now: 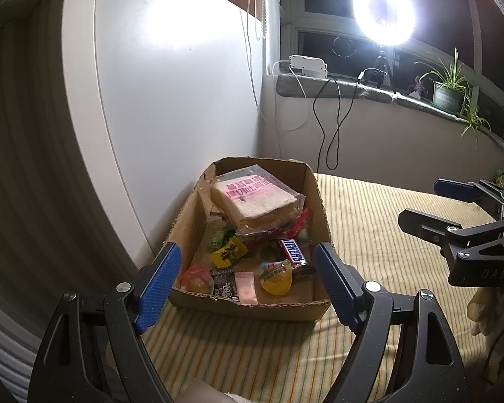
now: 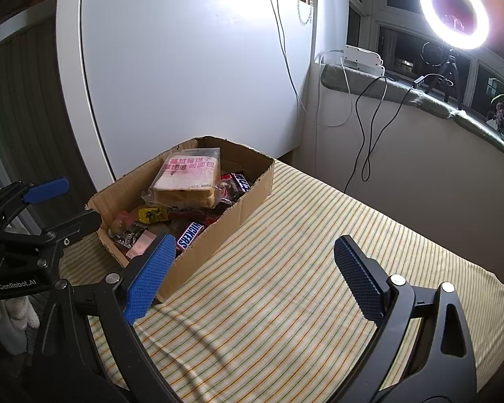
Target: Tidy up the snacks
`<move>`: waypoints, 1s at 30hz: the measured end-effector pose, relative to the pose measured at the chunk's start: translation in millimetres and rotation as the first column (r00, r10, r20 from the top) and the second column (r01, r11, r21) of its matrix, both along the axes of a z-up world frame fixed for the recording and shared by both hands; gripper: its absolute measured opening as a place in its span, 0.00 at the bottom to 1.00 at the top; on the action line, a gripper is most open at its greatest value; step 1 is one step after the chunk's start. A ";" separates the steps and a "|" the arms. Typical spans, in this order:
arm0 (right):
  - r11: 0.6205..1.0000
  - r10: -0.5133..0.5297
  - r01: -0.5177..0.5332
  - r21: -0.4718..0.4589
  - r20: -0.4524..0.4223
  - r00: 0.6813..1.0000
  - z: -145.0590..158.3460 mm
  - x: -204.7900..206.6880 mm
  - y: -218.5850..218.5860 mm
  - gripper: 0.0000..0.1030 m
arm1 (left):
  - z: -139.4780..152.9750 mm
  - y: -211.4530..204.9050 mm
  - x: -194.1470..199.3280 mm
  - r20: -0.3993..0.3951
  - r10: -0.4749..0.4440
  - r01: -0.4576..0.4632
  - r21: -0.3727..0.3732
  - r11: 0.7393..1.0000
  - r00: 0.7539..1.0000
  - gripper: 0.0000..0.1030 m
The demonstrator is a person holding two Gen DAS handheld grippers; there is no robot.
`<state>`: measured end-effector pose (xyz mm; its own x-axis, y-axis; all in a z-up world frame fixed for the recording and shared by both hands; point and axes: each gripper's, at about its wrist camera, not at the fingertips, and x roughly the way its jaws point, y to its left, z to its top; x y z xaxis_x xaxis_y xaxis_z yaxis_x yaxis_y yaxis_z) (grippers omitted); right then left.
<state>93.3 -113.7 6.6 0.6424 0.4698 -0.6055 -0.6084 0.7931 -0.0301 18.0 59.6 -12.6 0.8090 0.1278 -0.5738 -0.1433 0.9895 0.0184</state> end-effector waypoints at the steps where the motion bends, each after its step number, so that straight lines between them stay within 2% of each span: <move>1: 1.000 0.000 0.000 0.001 -0.001 1.000 -0.1 0.2 -0.4 0.94 | 0.0 0.1 0.1 0.000 -0.001 0.001 0.001 1.000 1.000 0.79; 30: 1.000 -0.021 0.021 0.010 -0.019 1.000 -5.4 0.5 -9.8 0.94 | -1.7 -5.0 1.8 -0.004 -0.008 0.008 0.002 1.000 1.000 0.79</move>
